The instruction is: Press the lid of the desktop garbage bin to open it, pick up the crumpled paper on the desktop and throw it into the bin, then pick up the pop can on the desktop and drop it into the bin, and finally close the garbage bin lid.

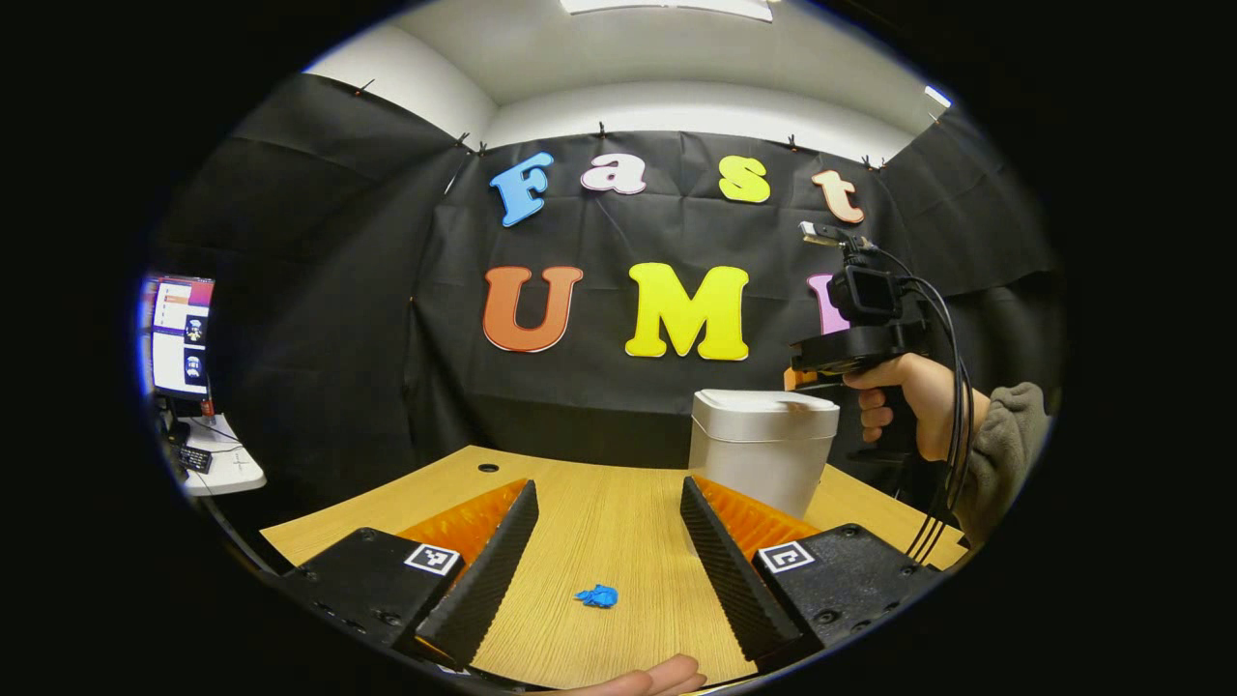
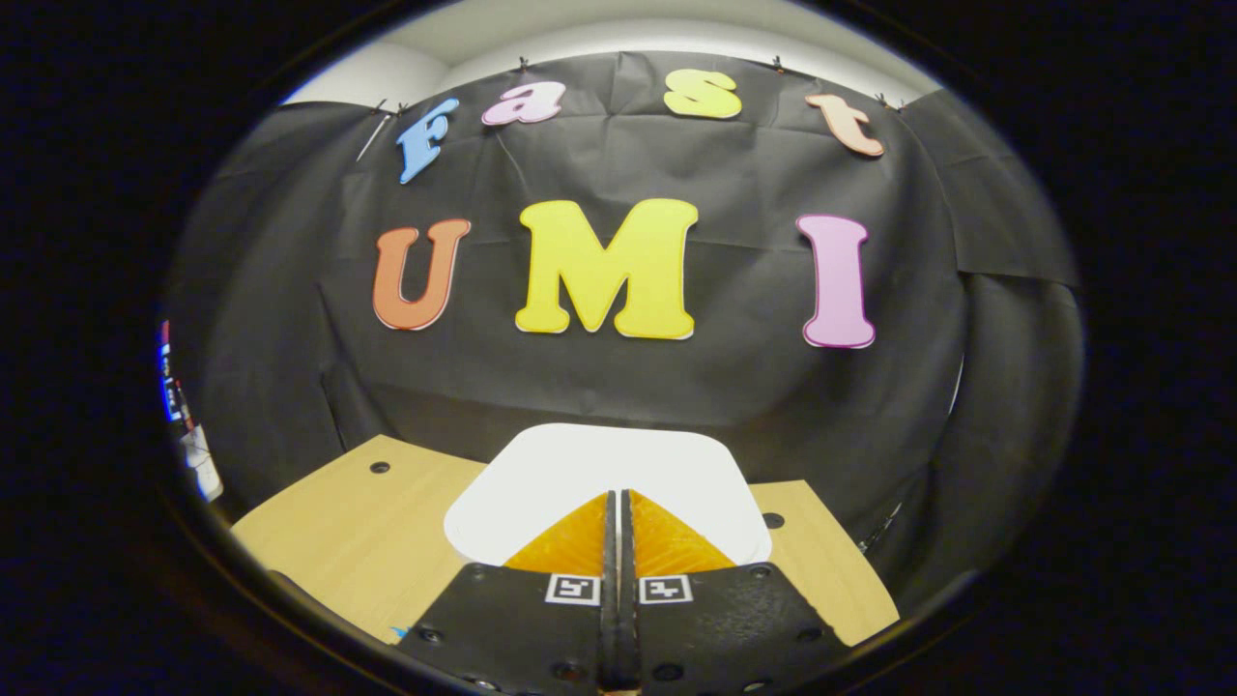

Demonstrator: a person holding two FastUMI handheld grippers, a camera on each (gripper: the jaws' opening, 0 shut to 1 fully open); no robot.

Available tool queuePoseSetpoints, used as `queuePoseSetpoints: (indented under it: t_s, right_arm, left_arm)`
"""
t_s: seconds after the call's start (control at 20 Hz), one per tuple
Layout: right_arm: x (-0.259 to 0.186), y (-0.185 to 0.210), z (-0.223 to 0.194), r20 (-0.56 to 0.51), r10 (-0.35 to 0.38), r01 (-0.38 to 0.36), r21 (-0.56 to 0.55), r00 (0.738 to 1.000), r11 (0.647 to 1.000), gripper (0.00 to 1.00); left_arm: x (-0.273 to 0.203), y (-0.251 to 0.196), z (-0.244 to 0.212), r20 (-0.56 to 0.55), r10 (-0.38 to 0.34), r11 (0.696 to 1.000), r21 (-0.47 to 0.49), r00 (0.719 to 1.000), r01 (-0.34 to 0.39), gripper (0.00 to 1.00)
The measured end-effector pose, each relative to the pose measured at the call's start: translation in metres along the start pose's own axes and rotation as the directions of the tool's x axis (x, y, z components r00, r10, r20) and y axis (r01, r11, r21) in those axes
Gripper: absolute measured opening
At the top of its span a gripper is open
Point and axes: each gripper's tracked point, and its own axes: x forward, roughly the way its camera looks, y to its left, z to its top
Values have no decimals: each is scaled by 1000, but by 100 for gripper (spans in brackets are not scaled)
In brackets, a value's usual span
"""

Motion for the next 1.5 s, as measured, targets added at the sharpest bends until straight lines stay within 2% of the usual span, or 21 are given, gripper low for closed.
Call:
queuePoseSetpoints:
  t_s: [0.25, 0.35, 0.5, 0.65, 0.8, 0.9, 1.2, 1.5]
  right_arm:
    - [7, -3, -25, -46, 4, -2, 40, 999, 999, 1]
    - [3, -2, -25, -29, -36, 35, -42, 999, 999, 1]
    - [-10, 0, -14, 68, -98, 108, -165, 993, 980, 1]
    - [-41, 7, -5, 134, -74, 96, -164, 988, 982, 0]
    - [-70, 10, 3, 183, -53, 71, -94, 982, 993, 0]
    - [-85, 6, 5, 204, -50, 69, -85, 978, 994, 0]
    - [-111, 6, -17, 192, 5, 9, -73, 981, 997, 0]
    - [-127, -2, -42, 187, 25, -20, -30, 982, 999, 0]
  left_arm:
    - [1, 1, -1, 3, 4, 1000, 9, 1000, -4, 96]
    - [2, 2, -2, -2, 5, 1000, 7, 1000, -5, 96]
    - [1, 1, -1, 0, 3, 1000, 15, 1000, -3, 96]
    - [1, 0, -1, 3, 3, 1000, 18, 1000, -3, 96]
    - [3, 4, 0, 6, 12, 1000, 23, 1000, -12, 96]
    - [3, 6, -1, 6, 21, 1000, 16, 1000, -21, 96]
    - [7, 11, -4, -6, 26, 1000, 13, 1000, -26, 96]
    - [14, 31, -9, -29, 65, 998, -10, 997, -65, 96]
